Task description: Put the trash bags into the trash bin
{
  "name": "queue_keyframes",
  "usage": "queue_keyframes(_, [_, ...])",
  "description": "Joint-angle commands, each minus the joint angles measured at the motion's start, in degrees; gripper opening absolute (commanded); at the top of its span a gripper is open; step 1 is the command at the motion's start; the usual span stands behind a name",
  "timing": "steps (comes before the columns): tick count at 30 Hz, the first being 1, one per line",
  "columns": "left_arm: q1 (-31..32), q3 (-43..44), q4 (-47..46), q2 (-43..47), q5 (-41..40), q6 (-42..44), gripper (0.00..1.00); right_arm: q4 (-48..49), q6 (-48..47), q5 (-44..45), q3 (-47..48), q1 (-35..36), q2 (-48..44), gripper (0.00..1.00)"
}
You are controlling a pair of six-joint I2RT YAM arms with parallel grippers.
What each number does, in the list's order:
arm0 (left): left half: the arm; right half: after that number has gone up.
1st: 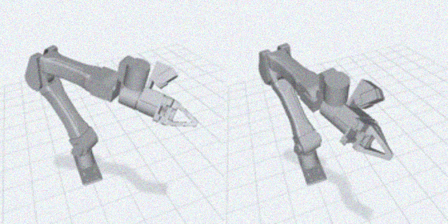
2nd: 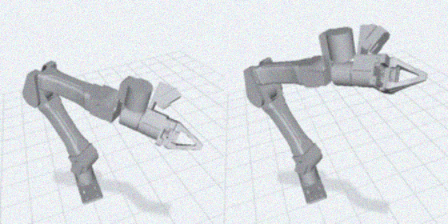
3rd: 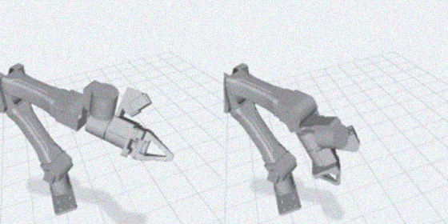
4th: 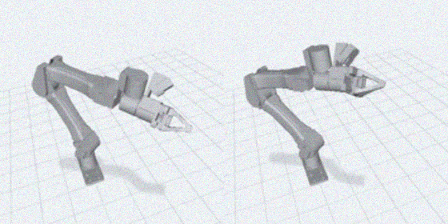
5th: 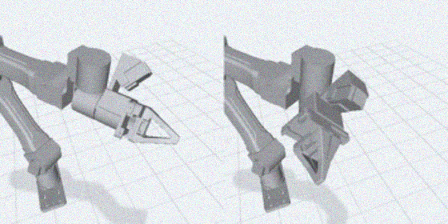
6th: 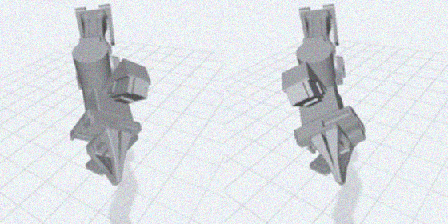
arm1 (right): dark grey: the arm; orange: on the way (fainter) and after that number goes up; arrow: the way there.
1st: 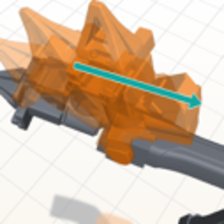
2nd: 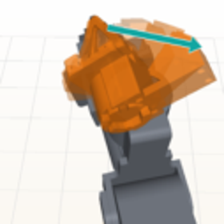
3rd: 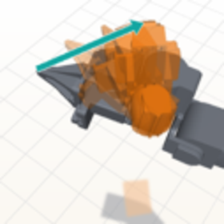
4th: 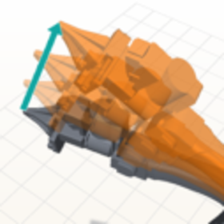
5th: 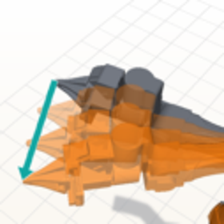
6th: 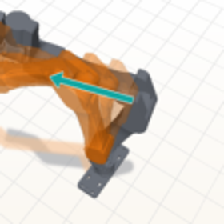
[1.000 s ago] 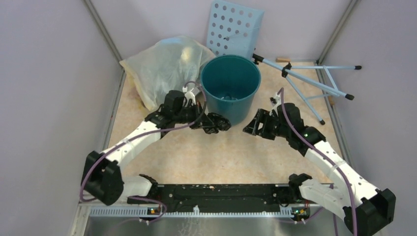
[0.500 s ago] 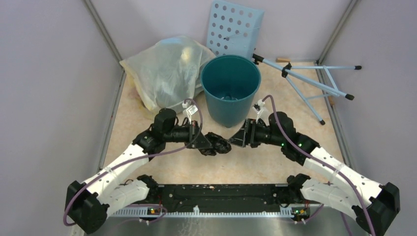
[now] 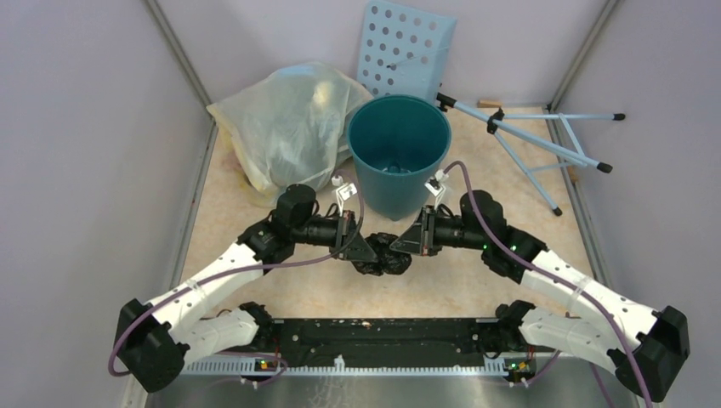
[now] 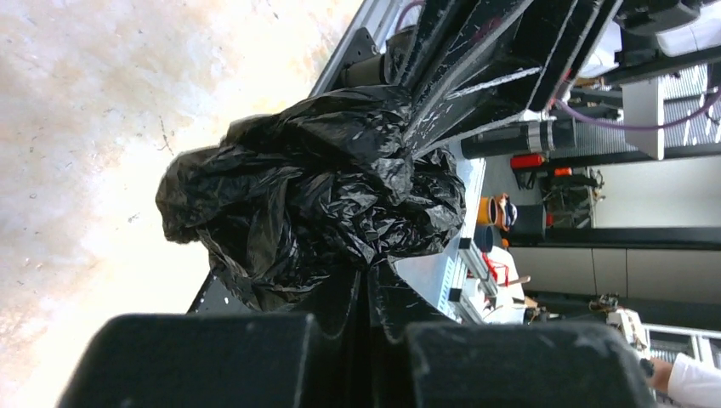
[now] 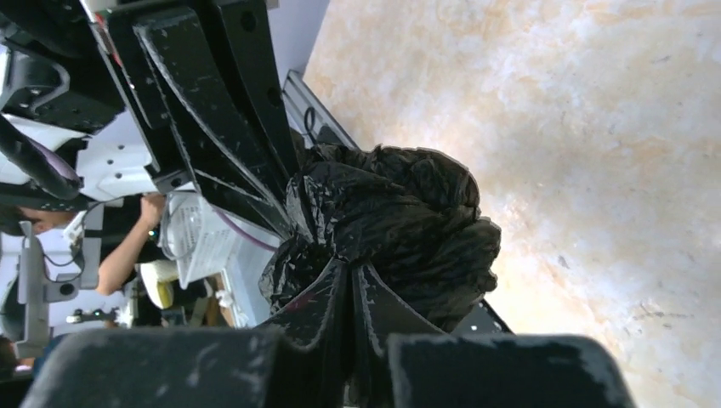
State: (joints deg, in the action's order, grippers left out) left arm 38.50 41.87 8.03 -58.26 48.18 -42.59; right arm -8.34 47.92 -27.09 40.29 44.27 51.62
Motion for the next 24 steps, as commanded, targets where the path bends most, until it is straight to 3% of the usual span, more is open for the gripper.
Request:
queue_keyframes(1, [0.3,4.1,7.8,-0.4,-7.5,5.9,0.08,-6.3,-1.3,6.8,5.3,0.8,-0.6,0.0])
queue_keyframes(6, [0.3,2.6,20.9,-3.0,-21.2,11.3,0.11,-18.6,-2.7,24.9,6.2,0.7,-5.7,0.0])
queue_keyframes(11, [0.2,1.5,31.3,-6.3,-33.9,8.4,0.1,-28.3,-2.5,41.9,7.4,0.6,-9.8,0.0])
queue_keyframes(20, [0.2,1.8,36.6,-5.3,-41.7,5.6,0.2,-33.7,1.8,47.2,6.9,0.6,-8.1,0.0])
queue_keyframes(24, [0.2,3.7,45.5,-3.6,-52.9,0.2,0.15,-38.5,7.1,52.4,7.0,0.7,-7.2,0.0])
